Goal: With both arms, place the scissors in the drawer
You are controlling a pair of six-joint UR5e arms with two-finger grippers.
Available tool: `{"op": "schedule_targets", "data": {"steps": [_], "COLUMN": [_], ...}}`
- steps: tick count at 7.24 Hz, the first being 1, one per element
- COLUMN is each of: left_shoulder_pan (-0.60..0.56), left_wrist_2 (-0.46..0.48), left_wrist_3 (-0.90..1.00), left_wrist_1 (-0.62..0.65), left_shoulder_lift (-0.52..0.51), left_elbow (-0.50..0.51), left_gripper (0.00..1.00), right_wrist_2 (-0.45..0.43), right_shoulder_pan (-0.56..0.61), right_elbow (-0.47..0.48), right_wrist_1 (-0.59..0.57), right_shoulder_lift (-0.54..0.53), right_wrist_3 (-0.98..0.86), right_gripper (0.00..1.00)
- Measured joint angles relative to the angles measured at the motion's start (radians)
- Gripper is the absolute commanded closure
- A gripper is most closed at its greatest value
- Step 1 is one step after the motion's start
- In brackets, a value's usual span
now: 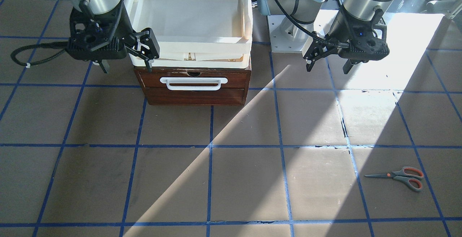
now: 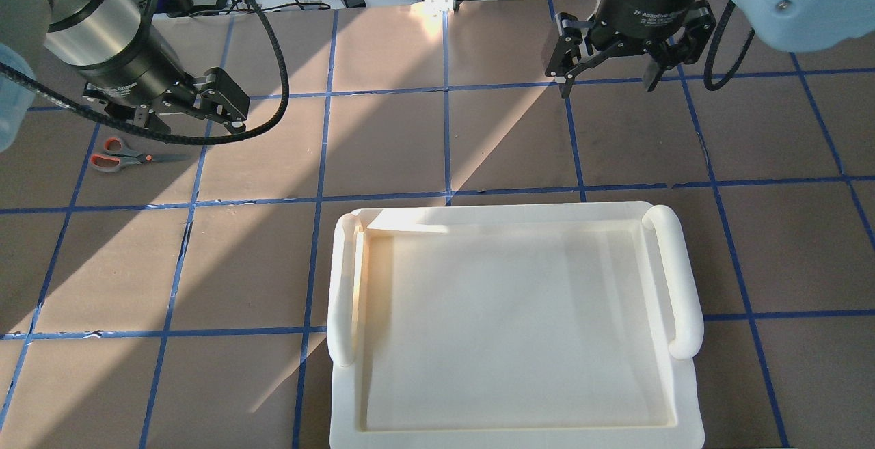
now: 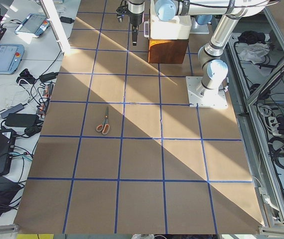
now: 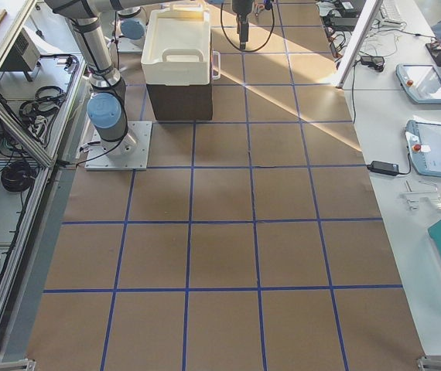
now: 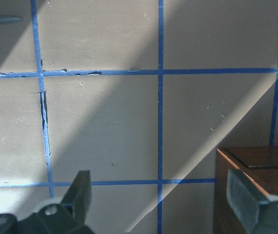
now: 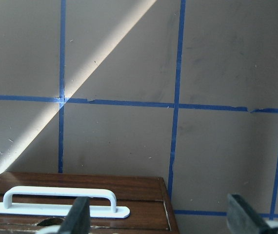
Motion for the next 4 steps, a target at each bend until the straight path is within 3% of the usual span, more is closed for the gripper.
{"op": "schedule_targets", "data": {"steps": [4], "left_shoulder_pan": [0.173], "left_wrist_2": [-0.002], "left_wrist_3": [0.414], "left_wrist_1": [-0.009], "left_shoulder_lift": [-0.006], "left_elbow": [0.007], "left_gripper": [0.00], "right_wrist_2": [0.007], "right_shoulder_pan": [0.120], "right_elbow": [0.069], "right_wrist_1": [-0.121], "right_shoulder_lift": [0.136], "right_wrist_3": [-0.442], "right_gripper": [0.00]}}
